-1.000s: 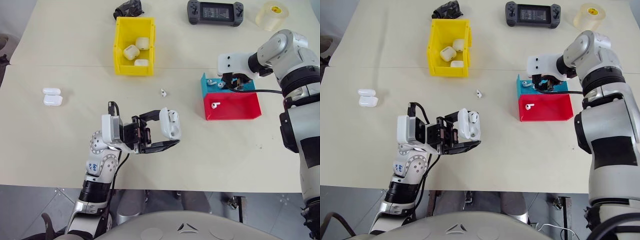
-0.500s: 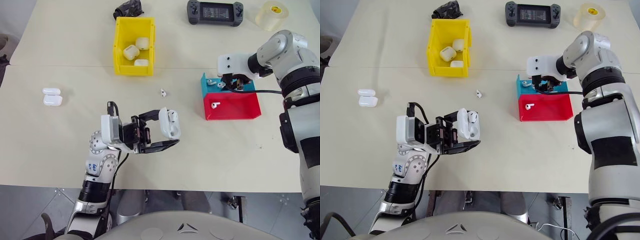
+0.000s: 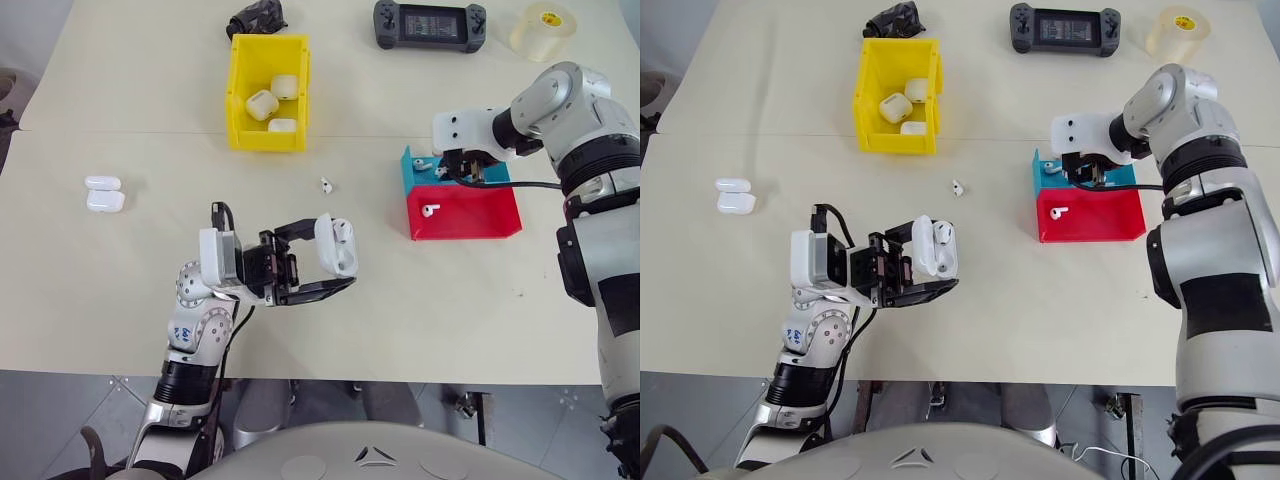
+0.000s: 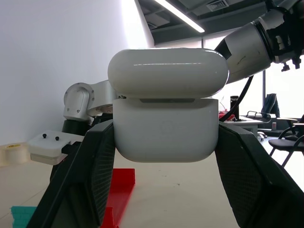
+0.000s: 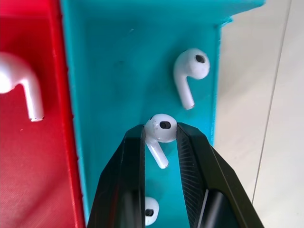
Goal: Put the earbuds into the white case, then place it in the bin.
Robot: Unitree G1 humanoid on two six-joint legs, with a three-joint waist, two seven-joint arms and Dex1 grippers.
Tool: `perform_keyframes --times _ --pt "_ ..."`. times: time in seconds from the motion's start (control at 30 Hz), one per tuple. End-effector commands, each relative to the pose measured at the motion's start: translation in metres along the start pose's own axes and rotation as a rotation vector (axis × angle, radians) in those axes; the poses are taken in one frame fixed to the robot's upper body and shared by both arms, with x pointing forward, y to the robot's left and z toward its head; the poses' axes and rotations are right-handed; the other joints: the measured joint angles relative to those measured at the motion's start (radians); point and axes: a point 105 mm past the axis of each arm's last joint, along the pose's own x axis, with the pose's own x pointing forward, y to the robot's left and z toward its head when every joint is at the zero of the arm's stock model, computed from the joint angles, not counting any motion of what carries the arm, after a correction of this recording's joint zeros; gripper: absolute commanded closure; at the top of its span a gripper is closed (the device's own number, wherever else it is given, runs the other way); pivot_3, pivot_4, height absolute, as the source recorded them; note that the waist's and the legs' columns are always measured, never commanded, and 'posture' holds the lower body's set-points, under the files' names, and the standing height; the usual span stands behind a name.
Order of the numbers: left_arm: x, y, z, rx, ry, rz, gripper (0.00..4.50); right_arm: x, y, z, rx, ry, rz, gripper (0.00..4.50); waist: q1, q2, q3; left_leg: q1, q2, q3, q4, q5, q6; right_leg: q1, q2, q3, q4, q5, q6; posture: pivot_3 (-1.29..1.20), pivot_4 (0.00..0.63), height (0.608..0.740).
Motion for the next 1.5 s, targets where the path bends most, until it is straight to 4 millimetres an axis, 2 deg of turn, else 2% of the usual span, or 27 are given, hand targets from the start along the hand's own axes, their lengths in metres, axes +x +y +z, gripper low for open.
perform_keyframes --times 0.03,0.13,0.23,0.33,0.4,0.53,0.63,0.67,0.83,1.1,1.27,1.5 --pt "0.002 0.001 0.006 0.032 -0.012 -0.005 1.73 -0.017 -0.012 0.006 0.020 -0.094 -0.082 3.67 0.000 0.000 0.000 0.000 0.000 0.000 0.000 0.000 0.000 0.000 0.000 0.000 0.000 0.000 0.000 0.00 0.150 0.740" --pt "0.001 0.003 0.007 0.032 -0.014 0.001 1.73 -0.040 -0.024 0.014 0.057 -0.208 -0.148 3.67 0.002 0.000 0.000 0.000 0.000 0.000 0.000 0.000 0.000 0.000 0.000 0.000 0.000 0.000 0.000 0.00 0.150 0.740" --pt "0.000 0.005 0.009 0.029 -0.014 0.002 1.73 -0.074 -0.027 0.031 0.118 -0.457 -0.153 3.67 0.002 0.000 0.000 0.000 0.000 0.000 0.000 0.000 0.000 0.000 0.000 0.000 0.000 0.000 0.000 0.00 0.150 0.740" --pt "-0.001 0.008 0.011 0.024 -0.014 -0.002 1.73 -0.097 -0.019 0.039 0.179 -0.678 -0.128 3.67 0.003 0.001 0.001 0.000 0.000 0.000 0.000 0.000 0.000 0.000 0.000 0.000 0.000 0.000 0.000 0.00 0.150 0.740" --pt "-0.003 0.010 0.012 0.021 -0.015 -0.002 1.73 -0.103 -0.002 0.044 0.211 -0.795 -0.081 3.67 0.005 0.001 0.001 0.000 0.001 -0.002 0.000 0.000 0.000 0.001 0.000 -0.002 -0.001 0.000 0.000 0.00 0.150 0.740" --pt "-0.004 0.014 0.015 0.017 -0.017 -0.006 1.73 -0.106 0.031 0.058 0.316 -0.969 -0.038 3.67 0.021 0.001 0.001 -0.001 0.000 -0.004 0.002 -0.001 0.000 0.002 -0.001 -0.003 -0.001 0.000 0.000 0.00 0.150 0.740" --pt "-0.004 0.022 0.016 0.014 -0.014 -0.013 1.73 -0.103 0.075 0.081 0.402 -1.181 0.026 3.67 0.030 0.001 0.001 -0.001 0.001 -0.004 0.002 -0.001 0.000 0.002 0.000 -0.003 0.000 0.000 0.000 0.00 0.150 0.740" --pt "-0.004 0.025 0.016 0.015 -0.012 -0.014 1.73 -0.105 0.084 0.089 0.438 -1.252 0.035 3.67 0.031 0.001 0.001 -0.001 0.001 -0.005 0.002 -0.001 0.000 0.002 0.000 -0.004 0.000 0.000 0.000 0.00 0.150 0.740" --pt "-0.006 0.037 0.017 0.033 -0.006 0.015 1.73 -0.109 0.112 0.118 0.580 -1.433 0.070 3.67 0.029 0.001 0.001 -0.001 0.000 -0.003 0.004 -0.001 0.000 0.002 0.000 -0.002 0.000 0.000 0.001 0.00 0.150 0.740" --pt "-0.013 0.045 0.017 0.043 -0.002 0.045 1.73 -0.115 0.130 0.146 0.684 -1.582 0.089 3.67 0.027 0.001 0.000 0.000 0.000 -0.004 0.003 -0.001 0.000 0.002 0.000 -0.002 0.000 0.000 0.001 0.00 0.150 0.740" --pt "-0.012 0.047 0.014 0.035 -0.003 0.040 1.73 -0.111 0.134 0.156 0.699 -1.590 0.090 3.67 0.027 0.000 0.000 0.000 -0.001 -0.004 0.003 -0.001 0.001 0.003 0.000 -0.002 0.000 0.000 0.001 0.00 0.150 0.740" --pt "-0.009 0.046 0.009 0.018 0.007 0.020 1.73 -0.095 0.144 0.168 0.704 -1.567 0.161 3.67 0.026 0.000 0.000 0.000 -0.001 -0.004 0.002 -0.001 0.001 0.003 0.000 -0.001 -0.001 0.000 0.001 0.00 0.150 0.740"
